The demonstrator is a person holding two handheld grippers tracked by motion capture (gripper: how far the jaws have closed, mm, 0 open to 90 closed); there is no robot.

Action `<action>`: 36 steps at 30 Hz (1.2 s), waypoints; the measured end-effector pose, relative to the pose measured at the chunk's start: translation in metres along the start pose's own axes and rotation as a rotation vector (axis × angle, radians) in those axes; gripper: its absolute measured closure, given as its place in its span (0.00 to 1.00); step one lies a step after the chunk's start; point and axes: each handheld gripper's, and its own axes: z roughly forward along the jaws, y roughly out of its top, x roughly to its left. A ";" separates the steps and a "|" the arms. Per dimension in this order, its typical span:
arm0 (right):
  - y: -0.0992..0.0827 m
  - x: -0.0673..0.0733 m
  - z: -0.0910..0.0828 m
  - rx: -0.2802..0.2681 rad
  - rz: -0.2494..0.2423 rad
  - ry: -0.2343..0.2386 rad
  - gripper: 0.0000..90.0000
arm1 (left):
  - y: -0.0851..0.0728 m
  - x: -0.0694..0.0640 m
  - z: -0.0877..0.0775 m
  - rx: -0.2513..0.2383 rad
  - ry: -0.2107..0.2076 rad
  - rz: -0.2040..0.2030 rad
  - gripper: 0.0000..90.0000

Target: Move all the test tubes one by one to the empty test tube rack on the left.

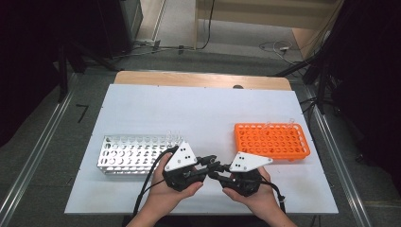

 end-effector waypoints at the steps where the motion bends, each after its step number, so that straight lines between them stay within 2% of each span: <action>1: 0.000 0.000 0.000 0.003 0.008 0.001 0.76 | 0.000 0.000 0.000 -0.001 -0.002 -0.001 0.83; 4: 0.000 -0.001 0.000 -0.003 0.008 0.003 0.73 | 0.000 0.001 0.000 -0.001 0.001 -0.002 0.83; 7: 0.000 -0.001 0.001 -0.007 0.011 0.015 0.64 | 0.001 0.002 -0.002 -0.001 0.005 -0.004 0.83; 13: 0.000 -0.001 0.002 -0.005 0.012 0.030 0.31 | 0.003 0.007 -0.008 -0.010 0.026 -0.013 0.83; 15: 0.001 0.000 0.002 -0.002 0.013 0.019 0.20 | 0.004 0.010 -0.011 -0.014 0.037 -0.015 0.83; 20: 0.000 -0.004 0.001 0.000 0.035 0.026 0.00 | 0.008 0.019 -0.022 -0.035 0.066 -0.024 0.83; 28: -0.003 -0.017 -0.009 -0.035 0.055 0.030 0.00 | 0.015 0.033 -0.043 -0.064 0.134 -0.025 0.83; 36: -0.007 -0.026 -0.016 -0.041 0.067 -0.002 0.00 | 0.017 0.049 -0.061 -0.079 0.208 -0.042 0.83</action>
